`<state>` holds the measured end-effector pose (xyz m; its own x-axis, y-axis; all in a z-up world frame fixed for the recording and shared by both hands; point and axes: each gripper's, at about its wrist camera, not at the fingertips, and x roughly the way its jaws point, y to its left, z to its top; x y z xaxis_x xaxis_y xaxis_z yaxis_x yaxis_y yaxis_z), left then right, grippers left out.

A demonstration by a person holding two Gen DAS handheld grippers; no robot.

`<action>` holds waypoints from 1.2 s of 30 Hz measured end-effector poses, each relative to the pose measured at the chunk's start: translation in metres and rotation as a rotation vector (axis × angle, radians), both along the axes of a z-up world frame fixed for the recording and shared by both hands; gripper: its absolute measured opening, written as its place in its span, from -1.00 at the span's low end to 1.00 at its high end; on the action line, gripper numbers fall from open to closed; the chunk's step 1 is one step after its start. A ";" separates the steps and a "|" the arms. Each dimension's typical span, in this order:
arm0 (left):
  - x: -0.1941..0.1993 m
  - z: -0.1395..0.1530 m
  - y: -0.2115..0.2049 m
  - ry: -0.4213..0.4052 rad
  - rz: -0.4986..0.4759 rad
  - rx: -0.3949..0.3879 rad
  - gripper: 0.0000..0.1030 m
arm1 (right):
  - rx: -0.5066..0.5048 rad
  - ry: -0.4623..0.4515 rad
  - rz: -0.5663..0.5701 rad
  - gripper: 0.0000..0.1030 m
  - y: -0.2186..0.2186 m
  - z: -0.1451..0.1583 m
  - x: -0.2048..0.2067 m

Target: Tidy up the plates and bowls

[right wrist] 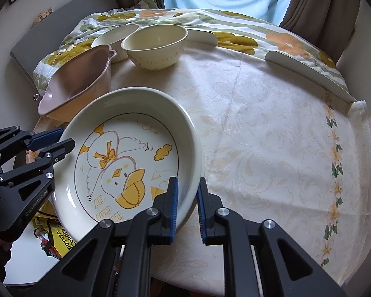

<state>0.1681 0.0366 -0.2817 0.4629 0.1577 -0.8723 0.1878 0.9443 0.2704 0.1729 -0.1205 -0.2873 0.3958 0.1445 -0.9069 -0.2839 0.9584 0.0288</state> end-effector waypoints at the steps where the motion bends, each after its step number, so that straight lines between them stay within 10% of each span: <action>1: 0.000 0.000 0.000 0.001 0.001 -0.003 -0.68 | 0.005 0.001 0.003 -0.74 0.000 0.000 0.000; 13: 0.003 0.006 0.007 0.019 0.036 -0.060 -0.65 | 0.043 0.002 -0.022 -0.74 -0.004 0.005 0.000; 15: 0.001 0.018 0.012 -0.009 0.066 -0.102 -0.34 | 0.076 -0.011 -0.048 -0.74 -0.011 0.014 0.002; 17: -0.003 0.038 0.017 -0.069 0.093 -0.124 0.43 | 0.130 -0.046 -0.064 -0.44 -0.020 0.028 0.001; 18: -0.006 0.051 0.020 -0.121 0.105 -0.129 0.80 | 0.148 -0.064 -0.068 0.21 -0.024 0.035 0.000; 19: -0.010 0.063 0.021 -0.173 0.112 -0.132 0.88 | 0.162 -0.082 -0.067 0.84 -0.027 0.041 0.000; 20: -0.015 0.076 0.022 -0.224 0.113 -0.137 0.93 | 0.185 -0.115 -0.063 0.92 -0.031 0.052 -0.002; 29: -0.032 0.159 0.048 -0.408 0.240 -0.194 0.94 | 0.277 -0.217 0.089 0.93 -0.023 0.118 0.009; 36: -0.038 0.148 0.107 -0.347 0.448 -0.289 0.94 | 0.261 -0.171 0.236 0.93 0.009 0.132 0.042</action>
